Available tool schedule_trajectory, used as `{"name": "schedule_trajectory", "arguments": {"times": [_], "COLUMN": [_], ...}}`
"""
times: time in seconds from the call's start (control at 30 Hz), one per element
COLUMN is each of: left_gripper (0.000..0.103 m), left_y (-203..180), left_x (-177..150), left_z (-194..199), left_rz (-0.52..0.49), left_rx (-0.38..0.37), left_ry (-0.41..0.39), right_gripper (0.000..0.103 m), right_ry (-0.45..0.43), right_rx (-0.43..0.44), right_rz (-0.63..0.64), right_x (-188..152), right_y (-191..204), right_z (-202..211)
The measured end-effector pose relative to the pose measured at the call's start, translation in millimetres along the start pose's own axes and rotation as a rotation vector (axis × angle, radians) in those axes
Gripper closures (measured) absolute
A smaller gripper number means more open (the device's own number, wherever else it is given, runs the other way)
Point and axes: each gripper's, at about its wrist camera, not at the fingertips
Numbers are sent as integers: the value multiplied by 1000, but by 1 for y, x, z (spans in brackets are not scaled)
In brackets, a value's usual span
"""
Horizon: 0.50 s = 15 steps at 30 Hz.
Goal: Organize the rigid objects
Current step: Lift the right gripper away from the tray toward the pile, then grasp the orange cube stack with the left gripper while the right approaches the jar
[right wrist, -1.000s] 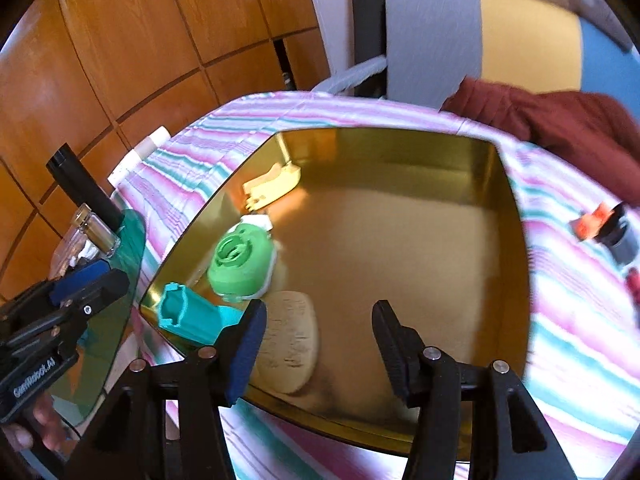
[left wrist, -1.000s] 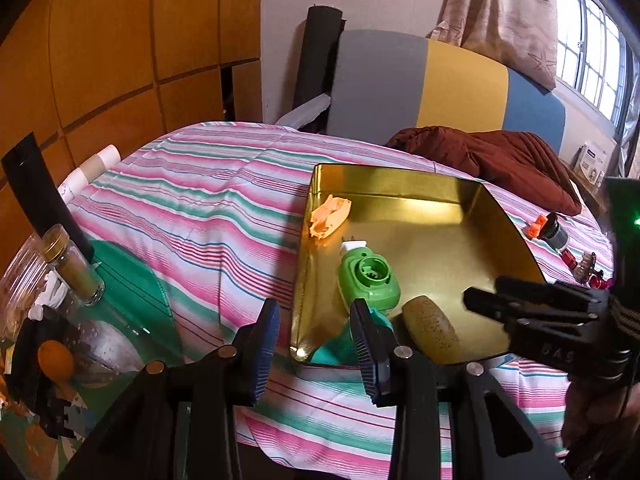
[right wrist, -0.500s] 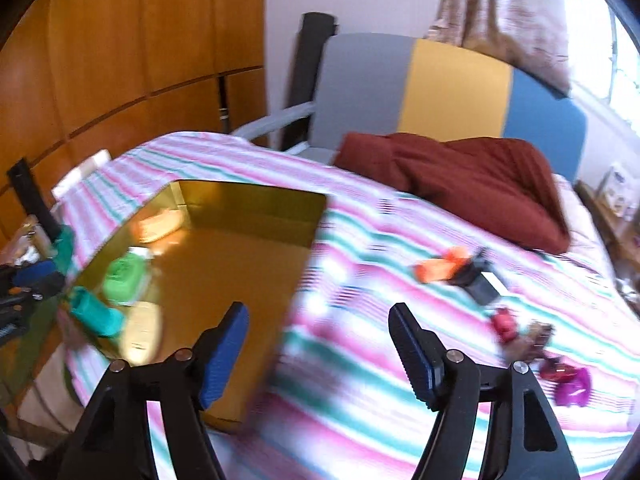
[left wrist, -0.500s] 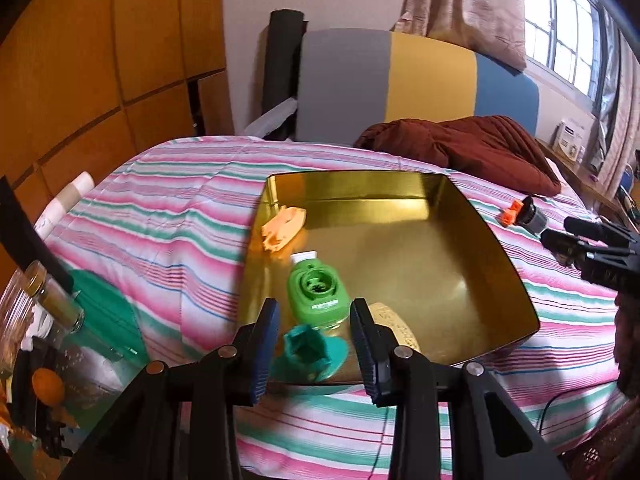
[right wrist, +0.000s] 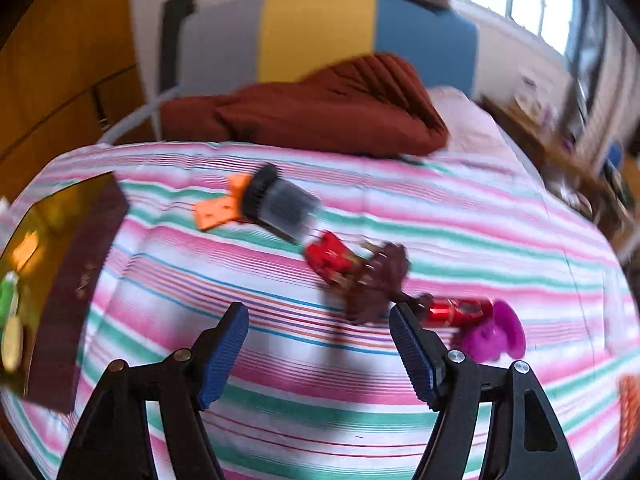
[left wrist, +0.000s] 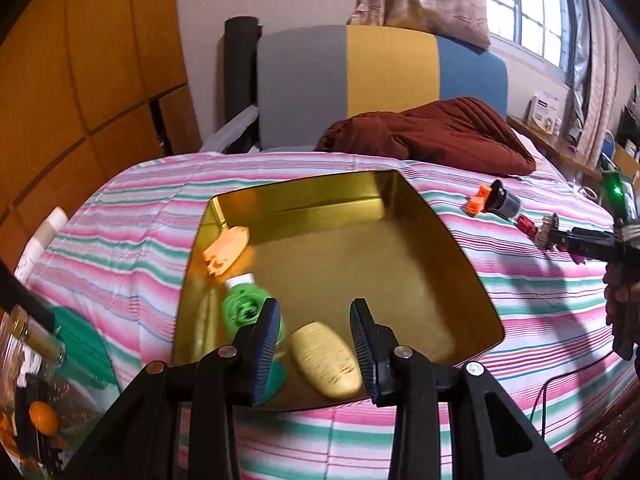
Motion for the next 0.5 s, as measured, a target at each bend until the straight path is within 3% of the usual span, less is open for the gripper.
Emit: {"name": "schedule_trajectory", "arguments": {"times": [0.5], "left_gripper": [67], "left_y": [-53], "left_x": [14], "left_z": [-22], "left_rz": [-89], "left_rx": [-76], "left_ry": [26], "right_gripper": [27], "right_ry": [86], "right_rx": [44], "right_rz": [25], "right_x": [-5], "right_y": [12], "right_z": [-9]}}
Point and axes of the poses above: each gripper's, at about its wrist camera, not at the fingertips, and z roughly against the way its jaws point, y to its left, x to its top, and after that the axes turned 4 degrees about -x, right-handed
